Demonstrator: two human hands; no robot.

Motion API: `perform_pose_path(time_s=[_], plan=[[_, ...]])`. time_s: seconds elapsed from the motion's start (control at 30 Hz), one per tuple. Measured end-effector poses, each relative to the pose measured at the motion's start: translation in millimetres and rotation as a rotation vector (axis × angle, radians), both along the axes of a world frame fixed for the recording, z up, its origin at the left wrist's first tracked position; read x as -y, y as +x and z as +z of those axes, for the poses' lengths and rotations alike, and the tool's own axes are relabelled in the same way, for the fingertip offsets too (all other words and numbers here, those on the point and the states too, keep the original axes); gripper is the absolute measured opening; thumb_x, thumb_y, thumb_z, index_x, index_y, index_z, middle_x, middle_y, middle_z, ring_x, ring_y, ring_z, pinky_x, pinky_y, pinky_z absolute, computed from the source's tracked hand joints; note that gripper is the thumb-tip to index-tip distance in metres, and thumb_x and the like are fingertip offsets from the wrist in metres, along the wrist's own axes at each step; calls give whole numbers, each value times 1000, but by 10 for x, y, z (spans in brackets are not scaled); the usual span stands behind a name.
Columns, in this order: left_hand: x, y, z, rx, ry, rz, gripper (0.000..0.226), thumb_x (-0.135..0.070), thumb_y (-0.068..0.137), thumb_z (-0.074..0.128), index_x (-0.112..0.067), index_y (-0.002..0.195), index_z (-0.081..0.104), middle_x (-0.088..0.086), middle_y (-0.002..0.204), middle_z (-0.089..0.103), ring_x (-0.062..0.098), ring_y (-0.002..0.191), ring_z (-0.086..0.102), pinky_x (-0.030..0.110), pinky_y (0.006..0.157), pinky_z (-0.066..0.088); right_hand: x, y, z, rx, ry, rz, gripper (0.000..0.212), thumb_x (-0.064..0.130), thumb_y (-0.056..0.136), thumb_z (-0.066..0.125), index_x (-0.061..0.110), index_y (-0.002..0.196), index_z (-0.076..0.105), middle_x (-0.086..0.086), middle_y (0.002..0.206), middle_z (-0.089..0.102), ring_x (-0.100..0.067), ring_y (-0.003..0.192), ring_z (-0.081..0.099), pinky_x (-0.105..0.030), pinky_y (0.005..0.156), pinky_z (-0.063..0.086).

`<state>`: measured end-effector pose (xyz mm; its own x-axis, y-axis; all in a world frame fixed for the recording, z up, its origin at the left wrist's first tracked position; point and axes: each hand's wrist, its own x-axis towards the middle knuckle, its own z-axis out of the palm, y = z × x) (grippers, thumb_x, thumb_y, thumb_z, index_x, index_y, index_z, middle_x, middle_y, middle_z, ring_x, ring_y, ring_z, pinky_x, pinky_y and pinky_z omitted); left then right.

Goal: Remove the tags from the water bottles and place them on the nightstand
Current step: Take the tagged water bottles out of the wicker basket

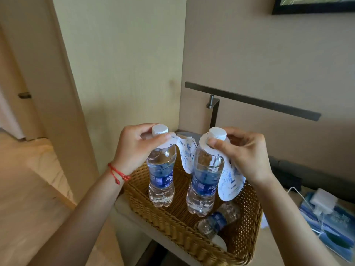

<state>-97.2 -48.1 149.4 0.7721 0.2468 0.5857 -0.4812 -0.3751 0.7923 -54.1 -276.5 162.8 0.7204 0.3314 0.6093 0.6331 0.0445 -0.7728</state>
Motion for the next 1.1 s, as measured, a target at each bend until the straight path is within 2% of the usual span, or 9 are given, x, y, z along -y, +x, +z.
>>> perform_pose_path(time_s=[0.13, 0.33, 0.47, 0.6, 0.67, 0.77, 0.93, 1.0, 1.1], plan=[[209, -362, -7, -14, -11, 71, 21, -35, 64, 75, -24, 82, 73, -3, 85, 75, 20, 85, 70, 40, 77, 56, 195, -162, 63, -19, 15, 80, 22, 27, 65, 74, 22, 87, 71, 16, 81, 74, -7, 72, 71, -13, 57, 52], [516, -987, -95, -33, -56, 164, 28, -46, 60, 72, -29, 83, 73, -8, 84, 75, 9, 78, 68, 24, 70, 55, 378, -490, 38, -50, 0, 202, 26, 30, 62, 74, 22, 86, 72, 13, 84, 74, -9, 76, 71, -14, 60, 52], [686, -1389, -191, -83, -51, 211, 29, -47, 60, 72, -29, 83, 74, -8, 85, 75, 10, 79, 68, 27, 72, 55, 477, -766, -55, -70, -12, 258, 24, 28, 63, 74, 21, 86, 72, 5, 88, 74, -13, 78, 70, -18, 63, 54], [814, -1775, -346, -116, -81, 254, 29, -46, 59, 72, -30, 83, 73, -7, 85, 75, 11, 78, 68, 31, 73, 56, 555, -1050, -212, -133, 11, 288, 29, 23, 61, 74, 13, 88, 72, 5, 86, 75, -14, 77, 71, -18, 63, 55], [866, -1957, -445, -120, -86, 274, 25, -43, 60, 73, -32, 82, 73, -7, 84, 75, 9, 77, 67, 29, 71, 55, 595, -1195, -320, -135, -32, 281, 31, 24, 62, 75, 11, 90, 73, 1, 88, 75, -16, 80, 71, -22, 67, 56], [970, -2232, -591, -118, -86, 315, 15, -31, 64, 80, -34, 78, 73, -14, 79, 74, 2, 73, 65, 17, 66, 52, 683, -1442, -499, -152, -56, 270, 31, 21, 63, 76, 8, 91, 73, -2, 91, 74, -17, 84, 70, -26, 72, 57], [1201, -2654, -804, -135, -115, 318, 16, -29, 63, 74, -29, 79, 71, -21, 73, 71, -6, 67, 61, 9, 60, 46, 912, -1863, -785, -202, -72, 189, 29, 27, 63, 76, 17, 89, 74, 5, 91, 74, -11, 85, 68, -21, 72, 54], [1304, -2809, -868, -158, -107, 301, 14, -25, 66, 75, -30, 78, 70, -22, 71, 70, -7, 66, 60, 8, 59, 45, 1040, -2044, -888, -219, -88, 142, 24, 29, 64, 76, 21, 87, 73, 7, 91, 73, -11, 86, 67, -20, 72, 53], [1460, -2994, -988, -199, -111, 265, 16, -31, 65, 73, -27, 81, 71, -17, 75, 72, -2, 70, 63, 13, 62, 48, 1270, -2291, -1035, -269, -74, 60, 25, 32, 63, 75, 23, 86, 73, 5, 90, 73, -14, 87, 67, -28, 75, 55]])
